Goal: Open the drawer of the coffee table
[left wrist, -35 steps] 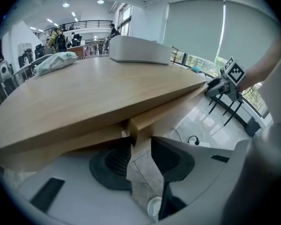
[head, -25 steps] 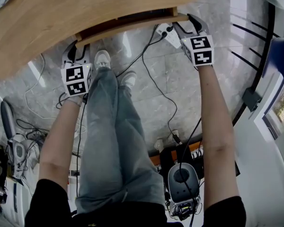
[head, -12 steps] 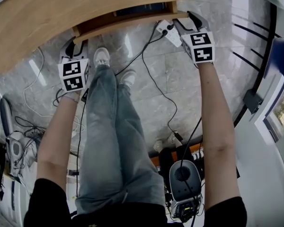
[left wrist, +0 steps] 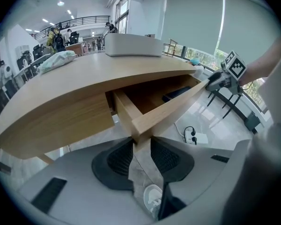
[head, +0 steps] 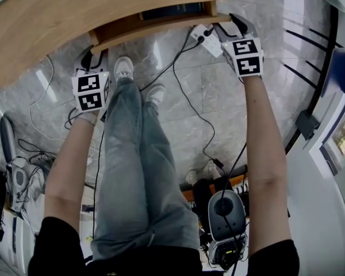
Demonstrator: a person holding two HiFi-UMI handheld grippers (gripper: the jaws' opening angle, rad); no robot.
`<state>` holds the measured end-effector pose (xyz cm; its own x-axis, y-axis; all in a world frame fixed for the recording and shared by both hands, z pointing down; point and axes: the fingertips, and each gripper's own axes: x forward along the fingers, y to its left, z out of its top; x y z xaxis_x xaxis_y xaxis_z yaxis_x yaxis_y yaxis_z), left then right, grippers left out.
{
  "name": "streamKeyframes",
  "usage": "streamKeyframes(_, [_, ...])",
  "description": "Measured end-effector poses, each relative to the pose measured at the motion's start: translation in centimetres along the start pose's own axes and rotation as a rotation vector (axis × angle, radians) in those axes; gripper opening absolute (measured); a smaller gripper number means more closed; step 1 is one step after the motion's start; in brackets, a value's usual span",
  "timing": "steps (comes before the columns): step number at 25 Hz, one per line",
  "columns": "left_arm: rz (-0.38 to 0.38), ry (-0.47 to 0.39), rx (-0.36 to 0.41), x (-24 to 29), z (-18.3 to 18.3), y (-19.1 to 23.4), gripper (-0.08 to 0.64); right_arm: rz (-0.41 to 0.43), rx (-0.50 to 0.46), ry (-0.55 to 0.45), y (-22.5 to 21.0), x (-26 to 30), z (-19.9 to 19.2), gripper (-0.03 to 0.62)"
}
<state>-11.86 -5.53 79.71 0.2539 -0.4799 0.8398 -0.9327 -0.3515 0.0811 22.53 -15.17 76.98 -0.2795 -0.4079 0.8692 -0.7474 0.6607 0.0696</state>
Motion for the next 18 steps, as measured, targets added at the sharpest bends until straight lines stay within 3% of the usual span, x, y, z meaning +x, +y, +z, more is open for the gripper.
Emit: streamKeyframes(18, [-0.006,0.005,0.01,-1.8,-3.0,-2.6,0.127,0.014,-0.011,0.028,1.7,-2.0,-3.2,0.21])
